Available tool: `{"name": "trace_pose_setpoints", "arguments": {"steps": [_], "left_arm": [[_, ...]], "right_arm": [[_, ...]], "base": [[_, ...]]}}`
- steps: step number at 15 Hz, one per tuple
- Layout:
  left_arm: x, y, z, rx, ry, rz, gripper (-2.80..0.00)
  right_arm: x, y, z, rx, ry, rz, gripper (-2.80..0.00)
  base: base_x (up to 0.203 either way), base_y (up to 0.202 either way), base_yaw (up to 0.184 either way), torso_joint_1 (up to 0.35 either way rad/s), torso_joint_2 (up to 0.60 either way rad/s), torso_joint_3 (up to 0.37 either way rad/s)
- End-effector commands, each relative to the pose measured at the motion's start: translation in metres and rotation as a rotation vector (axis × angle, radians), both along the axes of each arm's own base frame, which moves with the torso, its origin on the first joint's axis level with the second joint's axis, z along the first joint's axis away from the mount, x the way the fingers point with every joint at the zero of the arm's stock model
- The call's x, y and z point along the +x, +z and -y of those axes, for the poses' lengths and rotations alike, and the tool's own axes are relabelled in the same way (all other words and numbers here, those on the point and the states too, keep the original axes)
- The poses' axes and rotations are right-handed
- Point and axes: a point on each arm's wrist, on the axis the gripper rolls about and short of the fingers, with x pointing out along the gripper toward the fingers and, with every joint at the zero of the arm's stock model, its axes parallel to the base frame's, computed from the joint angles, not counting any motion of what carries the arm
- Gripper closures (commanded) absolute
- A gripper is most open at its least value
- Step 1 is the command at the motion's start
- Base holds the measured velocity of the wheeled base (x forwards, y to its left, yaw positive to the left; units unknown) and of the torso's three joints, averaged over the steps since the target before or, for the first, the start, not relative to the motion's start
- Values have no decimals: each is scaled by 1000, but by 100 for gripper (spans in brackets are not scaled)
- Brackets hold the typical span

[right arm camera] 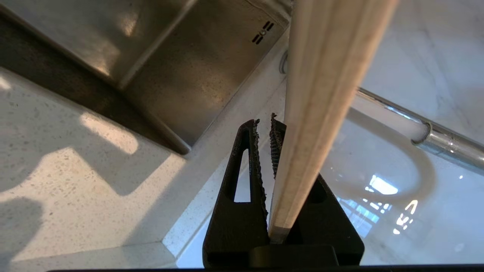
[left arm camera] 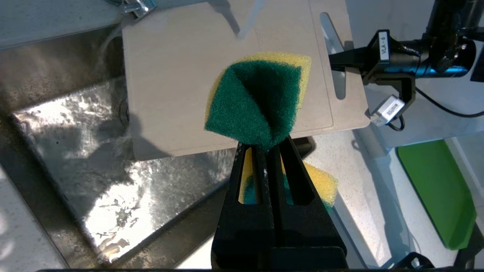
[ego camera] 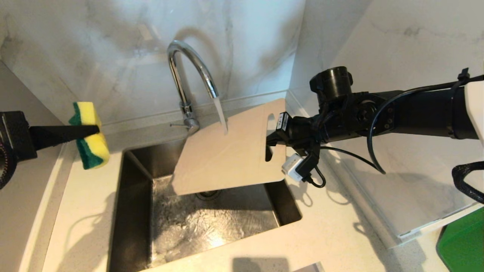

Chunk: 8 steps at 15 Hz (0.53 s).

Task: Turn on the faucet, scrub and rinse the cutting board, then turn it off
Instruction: Scrub the cutting board underwater

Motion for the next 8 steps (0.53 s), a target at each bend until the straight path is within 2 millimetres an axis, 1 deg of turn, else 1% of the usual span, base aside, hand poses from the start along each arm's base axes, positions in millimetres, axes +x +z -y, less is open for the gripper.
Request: {"name": "trace_pose_setpoints", "arguments": {"steps": [1,5,8], "left_arm": [[0,0,2,-2,-10,-2,0],[-2,1,1,-5,-10,4,0],[-3,2,1,-5,-10,7,0]], "right_arm": [[-4,2,1,-11,8,0,0],[-19,12,8,-11,4,6,0],[-43,17,16,-20,-4,-1,0]], "base": [[0,0,0,0,0,0],[0,0,0,0,0,0],[0,0,0,0,0,0]]}}
